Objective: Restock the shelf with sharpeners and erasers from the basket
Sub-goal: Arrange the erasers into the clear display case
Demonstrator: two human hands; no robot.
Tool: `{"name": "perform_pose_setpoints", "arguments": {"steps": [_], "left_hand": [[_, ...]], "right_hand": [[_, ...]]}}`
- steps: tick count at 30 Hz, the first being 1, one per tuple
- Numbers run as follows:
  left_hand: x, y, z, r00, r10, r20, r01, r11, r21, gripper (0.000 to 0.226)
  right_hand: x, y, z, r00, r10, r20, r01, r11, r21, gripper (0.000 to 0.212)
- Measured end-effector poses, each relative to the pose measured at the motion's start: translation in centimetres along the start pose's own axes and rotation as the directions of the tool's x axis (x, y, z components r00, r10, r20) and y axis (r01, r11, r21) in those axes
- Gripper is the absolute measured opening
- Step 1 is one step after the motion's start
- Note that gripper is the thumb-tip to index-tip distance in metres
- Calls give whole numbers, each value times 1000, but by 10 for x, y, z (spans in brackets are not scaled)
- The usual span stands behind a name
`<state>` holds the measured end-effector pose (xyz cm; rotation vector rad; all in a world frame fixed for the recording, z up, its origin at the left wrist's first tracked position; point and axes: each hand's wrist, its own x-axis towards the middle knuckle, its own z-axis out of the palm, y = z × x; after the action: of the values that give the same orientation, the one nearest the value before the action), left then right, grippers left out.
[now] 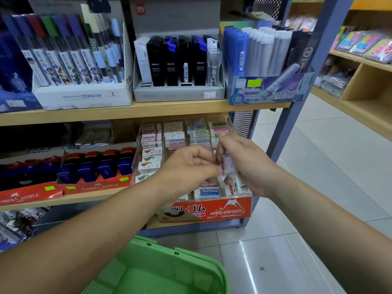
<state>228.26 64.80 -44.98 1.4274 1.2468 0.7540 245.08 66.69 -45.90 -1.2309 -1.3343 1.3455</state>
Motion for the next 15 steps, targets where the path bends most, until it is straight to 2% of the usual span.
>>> {"name": "perform_pose_setpoints", "arguments": {"steps": [3, 5, 6, 8, 11, 15], "left_hand": [[0, -5, -7, 1000, -14, -25, 16, 998, 58, 33], [2, -8, -14, 999, -23, -44, 23, 1000, 17, 35], [2, -8, -17, 998, -33, -53, 31, 999, -31, 34], [2, -9, -22, 998, -53, -46, 47, 991, -129, 34], [1, -12, -24, 998, -55, -18, 49, 969, -242, 32], [2, -12, -24, 997, -60, -52, 39, 938, -344, 30]], "right_hand": [[-3, -5, 3, 998, 11, -63, -10, 1000, 10, 47], [-4, -8, -3, 983, 8, -182, -11, 1000, -15, 46], [-3, -9, -8, 981, 1, -195, -8, 999, -33, 44], [-6, -14, -13, 992, 45, -116, -47, 999, -9, 42], [-5, -12, -15, 998, 68, -11, -69, 991, -111, 34], [3, -8, -11, 992, 109, -67, -112, 993, -39, 23]]}}
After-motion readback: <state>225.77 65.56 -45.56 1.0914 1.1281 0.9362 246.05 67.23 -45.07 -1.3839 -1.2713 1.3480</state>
